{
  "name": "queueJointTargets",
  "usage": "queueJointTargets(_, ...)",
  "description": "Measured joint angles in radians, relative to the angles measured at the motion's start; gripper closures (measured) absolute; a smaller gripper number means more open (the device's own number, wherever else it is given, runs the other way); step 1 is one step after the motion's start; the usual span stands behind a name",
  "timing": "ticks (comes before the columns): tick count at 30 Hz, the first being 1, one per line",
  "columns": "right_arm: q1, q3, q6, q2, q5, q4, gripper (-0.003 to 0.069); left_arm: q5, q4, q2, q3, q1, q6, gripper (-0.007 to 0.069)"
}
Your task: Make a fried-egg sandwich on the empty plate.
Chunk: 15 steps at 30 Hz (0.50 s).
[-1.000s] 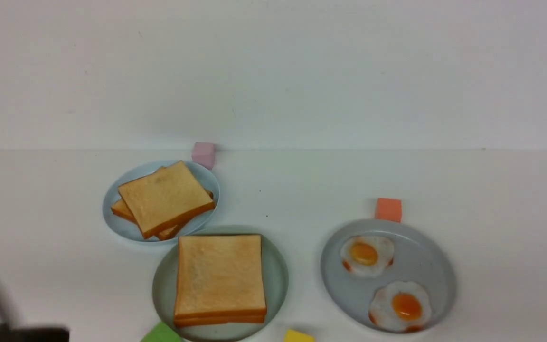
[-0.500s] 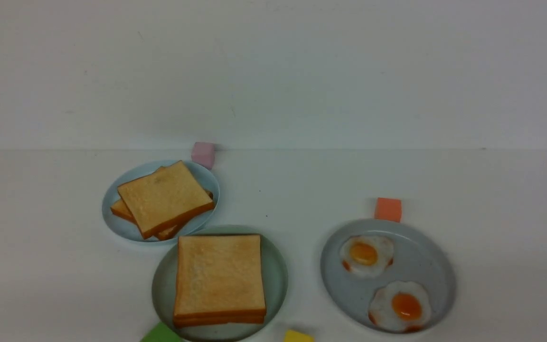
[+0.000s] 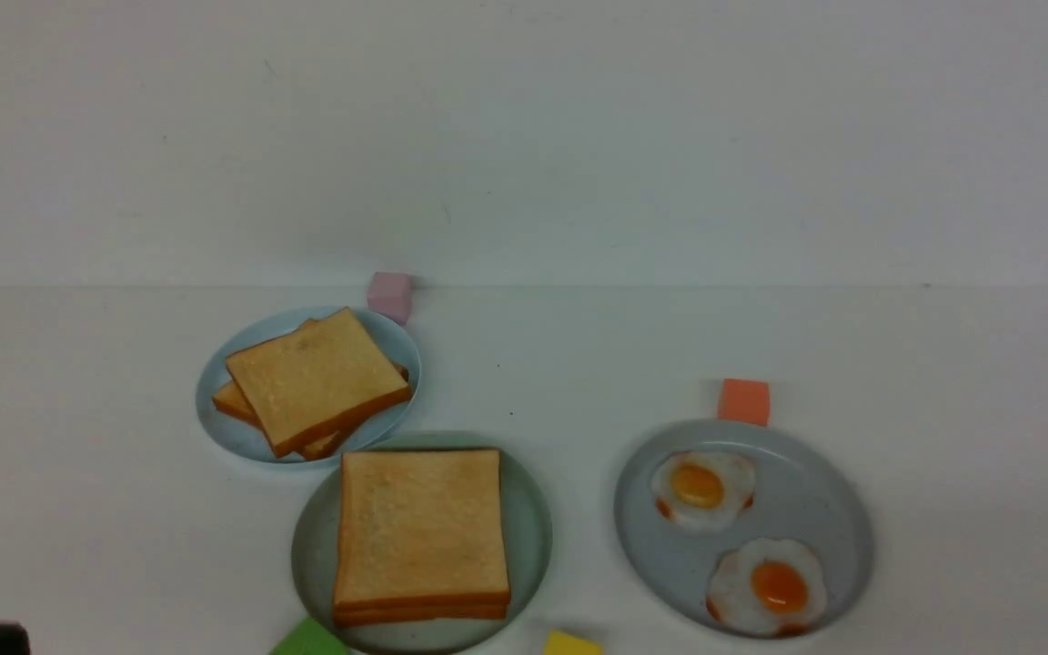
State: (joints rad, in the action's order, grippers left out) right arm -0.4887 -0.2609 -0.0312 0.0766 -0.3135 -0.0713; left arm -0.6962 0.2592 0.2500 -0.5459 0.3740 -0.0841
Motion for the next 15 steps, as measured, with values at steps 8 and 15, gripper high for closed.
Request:
queueJointTargets(8,0.0,0.0,0.002,0.0,0.0,0.0,0.0639,0.264,-0.337,-0.207,0.288,-0.184,-0.31,0.0638)
queueJointTargets(15,0.0,0.0,0.002,0.0,0.0,0.0,0.0634,0.306,-0.351,-0.261,0.504,-0.287,-0.301,0.0637)
